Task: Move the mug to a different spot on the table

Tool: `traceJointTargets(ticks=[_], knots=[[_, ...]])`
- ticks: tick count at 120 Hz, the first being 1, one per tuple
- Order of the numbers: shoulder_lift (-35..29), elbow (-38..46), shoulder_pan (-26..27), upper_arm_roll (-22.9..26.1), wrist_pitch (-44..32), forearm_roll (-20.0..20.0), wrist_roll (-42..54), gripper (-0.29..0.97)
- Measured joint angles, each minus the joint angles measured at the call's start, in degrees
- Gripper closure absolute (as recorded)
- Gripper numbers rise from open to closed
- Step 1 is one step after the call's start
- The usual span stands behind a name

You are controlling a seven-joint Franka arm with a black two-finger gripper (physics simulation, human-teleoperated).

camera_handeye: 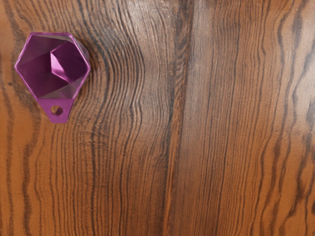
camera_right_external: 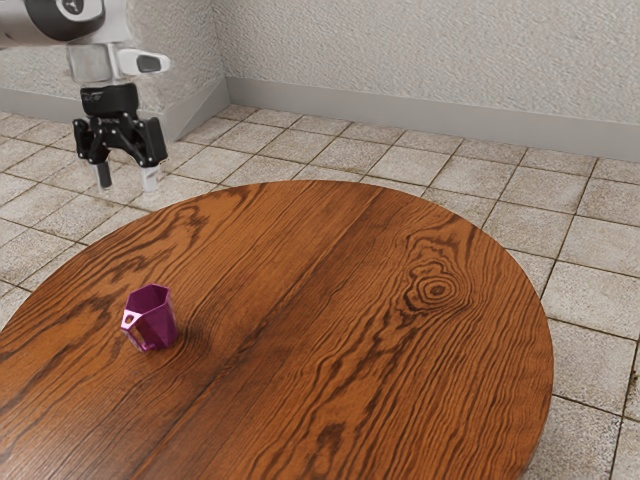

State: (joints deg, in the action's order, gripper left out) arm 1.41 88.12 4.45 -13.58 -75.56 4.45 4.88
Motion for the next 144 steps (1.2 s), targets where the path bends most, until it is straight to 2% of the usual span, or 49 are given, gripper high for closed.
traceJointTargets(ticks=[8, 18, 35, 67, 115, 130, 144], knots=[[-0.90, 1.12, -1.79, -0.02, -3.55, -0.15, 0.64, 0.02], [-6.11, 8.55, -3.06, 0.11, -8.73, -0.28, 1.34, 0.02], [-12.54, 23.50, -0.30, 0.47, -18.78, -0.37, 2.28, 0.02], [-16.71, 42.37, -0.16, 1.52, -35.84, -0.33, 3.31, 0.02], [-16.64, 59.02, -4.38, 1.51, -51.78, 0.17, 2.84, 0.02], [-16.42, 60.77, -6.07, 1.45, -55.31, -0.09, 2.74, 0.02], [-13.60, 61.22, -7.67, 1.45, -58.88, -1.52, 2.74, 0.02]])
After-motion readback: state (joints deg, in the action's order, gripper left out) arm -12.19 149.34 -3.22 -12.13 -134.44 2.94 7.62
